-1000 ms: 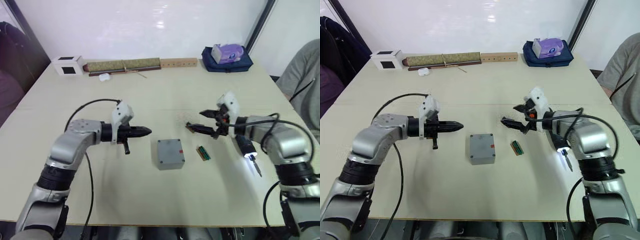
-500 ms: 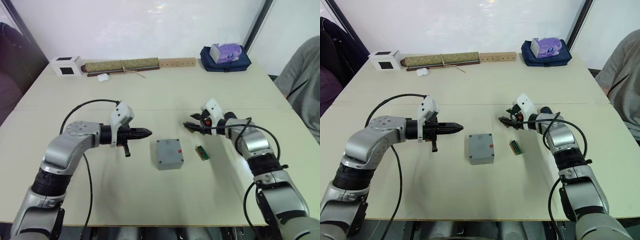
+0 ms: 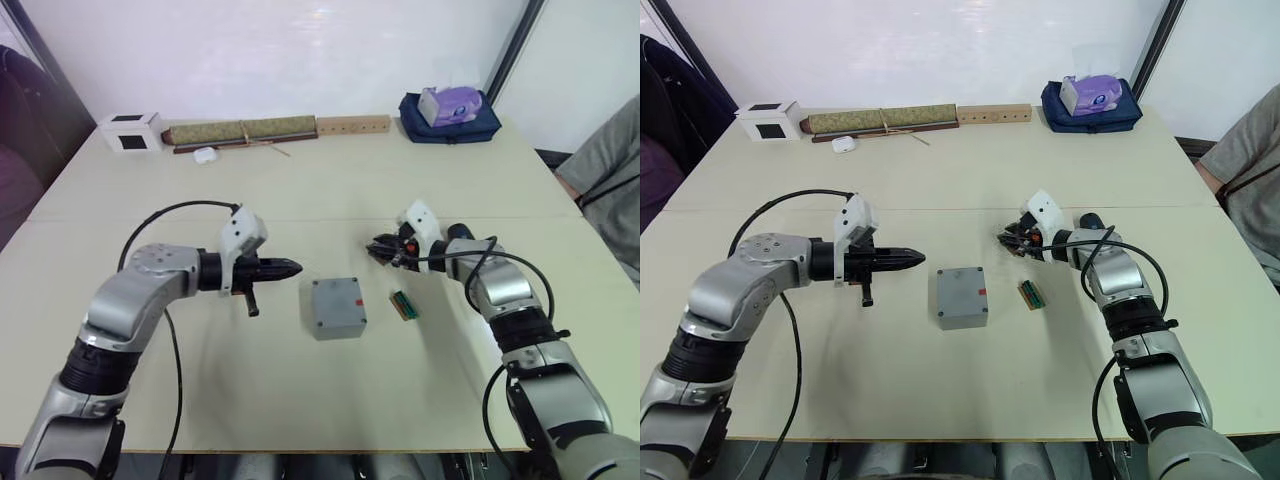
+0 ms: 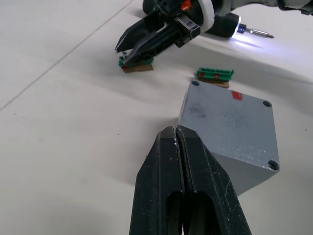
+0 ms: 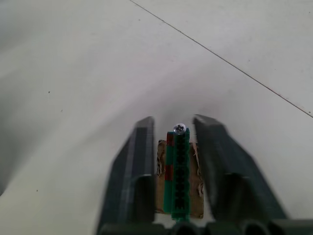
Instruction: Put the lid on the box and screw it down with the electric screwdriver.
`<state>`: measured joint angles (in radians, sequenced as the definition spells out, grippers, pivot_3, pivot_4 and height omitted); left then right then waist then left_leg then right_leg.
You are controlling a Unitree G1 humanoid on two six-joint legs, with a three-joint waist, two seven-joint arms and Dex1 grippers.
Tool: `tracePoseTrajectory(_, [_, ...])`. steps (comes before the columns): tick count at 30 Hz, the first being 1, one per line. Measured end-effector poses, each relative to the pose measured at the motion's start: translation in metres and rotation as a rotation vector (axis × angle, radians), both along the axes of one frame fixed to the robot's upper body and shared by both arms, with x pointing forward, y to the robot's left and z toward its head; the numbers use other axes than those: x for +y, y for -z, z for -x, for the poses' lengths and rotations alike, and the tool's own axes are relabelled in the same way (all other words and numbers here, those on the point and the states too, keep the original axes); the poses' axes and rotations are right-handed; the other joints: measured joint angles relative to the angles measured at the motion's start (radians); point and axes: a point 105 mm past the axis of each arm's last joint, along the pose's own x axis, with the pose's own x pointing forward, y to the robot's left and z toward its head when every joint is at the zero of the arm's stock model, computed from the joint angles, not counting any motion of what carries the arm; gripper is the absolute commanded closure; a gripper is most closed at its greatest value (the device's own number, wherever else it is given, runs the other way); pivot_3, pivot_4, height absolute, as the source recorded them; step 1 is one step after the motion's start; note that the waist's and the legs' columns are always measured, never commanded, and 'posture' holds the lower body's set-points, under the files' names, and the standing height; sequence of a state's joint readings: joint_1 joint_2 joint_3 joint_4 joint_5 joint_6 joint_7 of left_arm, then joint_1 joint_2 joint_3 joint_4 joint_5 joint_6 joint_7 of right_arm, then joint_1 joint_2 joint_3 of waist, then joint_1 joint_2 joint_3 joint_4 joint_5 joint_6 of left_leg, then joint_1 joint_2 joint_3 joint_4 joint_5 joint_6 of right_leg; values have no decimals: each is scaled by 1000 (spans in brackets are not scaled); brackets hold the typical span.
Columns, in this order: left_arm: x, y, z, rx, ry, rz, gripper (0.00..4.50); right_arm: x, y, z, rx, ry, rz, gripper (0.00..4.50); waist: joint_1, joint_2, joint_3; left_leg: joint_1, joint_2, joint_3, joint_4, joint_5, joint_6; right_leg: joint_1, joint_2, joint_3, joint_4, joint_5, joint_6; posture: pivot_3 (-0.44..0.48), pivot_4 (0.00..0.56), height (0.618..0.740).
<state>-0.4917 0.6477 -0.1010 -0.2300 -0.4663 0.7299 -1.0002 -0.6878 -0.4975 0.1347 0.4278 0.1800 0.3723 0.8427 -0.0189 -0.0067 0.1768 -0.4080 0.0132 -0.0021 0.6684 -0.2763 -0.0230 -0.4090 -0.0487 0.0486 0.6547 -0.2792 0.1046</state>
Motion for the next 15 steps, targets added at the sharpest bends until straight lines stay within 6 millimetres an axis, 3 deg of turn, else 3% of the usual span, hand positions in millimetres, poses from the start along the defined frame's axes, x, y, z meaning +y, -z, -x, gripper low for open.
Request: tracePoseTrajectory(15, [0, 3, 1, 6, 1, -3, 4500, -2, -3, 0, -25, 8, 7, 4417, 0, 0, 0, 0, 0, 0, 0, 0, 0, 0, 0, 0, 0, 0, 0, 0, 150, 740])
